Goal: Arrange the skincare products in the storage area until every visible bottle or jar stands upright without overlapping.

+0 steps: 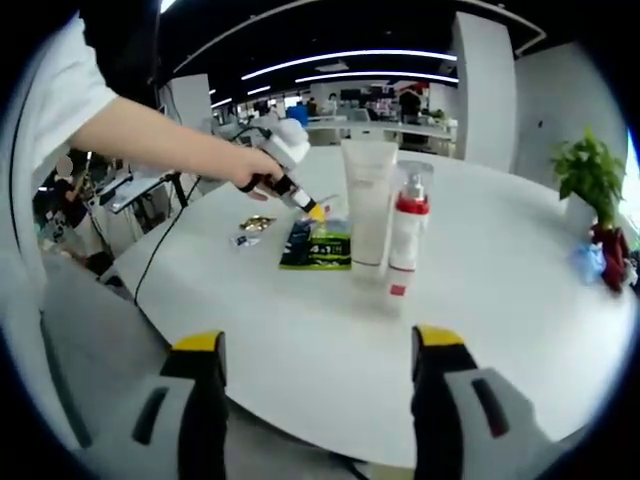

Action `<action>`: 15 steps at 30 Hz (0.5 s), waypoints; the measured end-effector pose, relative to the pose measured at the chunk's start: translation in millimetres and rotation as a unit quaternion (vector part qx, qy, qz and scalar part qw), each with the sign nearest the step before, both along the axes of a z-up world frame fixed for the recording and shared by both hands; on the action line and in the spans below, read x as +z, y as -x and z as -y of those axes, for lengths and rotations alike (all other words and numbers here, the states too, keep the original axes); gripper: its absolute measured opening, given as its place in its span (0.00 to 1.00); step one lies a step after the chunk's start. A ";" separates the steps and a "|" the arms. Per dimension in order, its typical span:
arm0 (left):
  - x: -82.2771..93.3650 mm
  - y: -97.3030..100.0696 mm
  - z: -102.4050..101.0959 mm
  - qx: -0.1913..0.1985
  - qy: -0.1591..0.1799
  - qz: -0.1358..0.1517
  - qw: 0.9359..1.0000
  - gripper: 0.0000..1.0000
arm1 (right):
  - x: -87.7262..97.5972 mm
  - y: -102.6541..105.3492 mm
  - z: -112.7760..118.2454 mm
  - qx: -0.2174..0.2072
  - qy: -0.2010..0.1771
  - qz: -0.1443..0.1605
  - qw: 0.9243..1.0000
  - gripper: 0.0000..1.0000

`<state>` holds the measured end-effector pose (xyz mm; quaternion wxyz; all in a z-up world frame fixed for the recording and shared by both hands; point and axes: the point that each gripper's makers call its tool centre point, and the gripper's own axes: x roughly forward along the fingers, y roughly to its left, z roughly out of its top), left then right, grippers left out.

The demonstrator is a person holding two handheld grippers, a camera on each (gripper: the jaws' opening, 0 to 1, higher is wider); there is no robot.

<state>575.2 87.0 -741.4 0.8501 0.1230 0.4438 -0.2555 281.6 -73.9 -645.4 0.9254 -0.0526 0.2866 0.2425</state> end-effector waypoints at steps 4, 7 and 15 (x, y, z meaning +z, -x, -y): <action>-1.5 -3.5 0.6 -0.001 0.004 -0.003 1.000 0.25 | -0.6 -0.1 0.7 -0.002 0.002 -0.001 1.000 0.76; -1.8 -5.1 0.1 0.001 0.003 -0.006 1.000 0.22 | -0.6 -0.1 0.5 -0.001 0.003 0.000 1.000 0.76; -1.0 -3.3 1.5 0.002 0.007 -0.009 1.000 0.19 | -0.8 -0.2 0.6 -0.001 0.006 0.000 1.000 0.75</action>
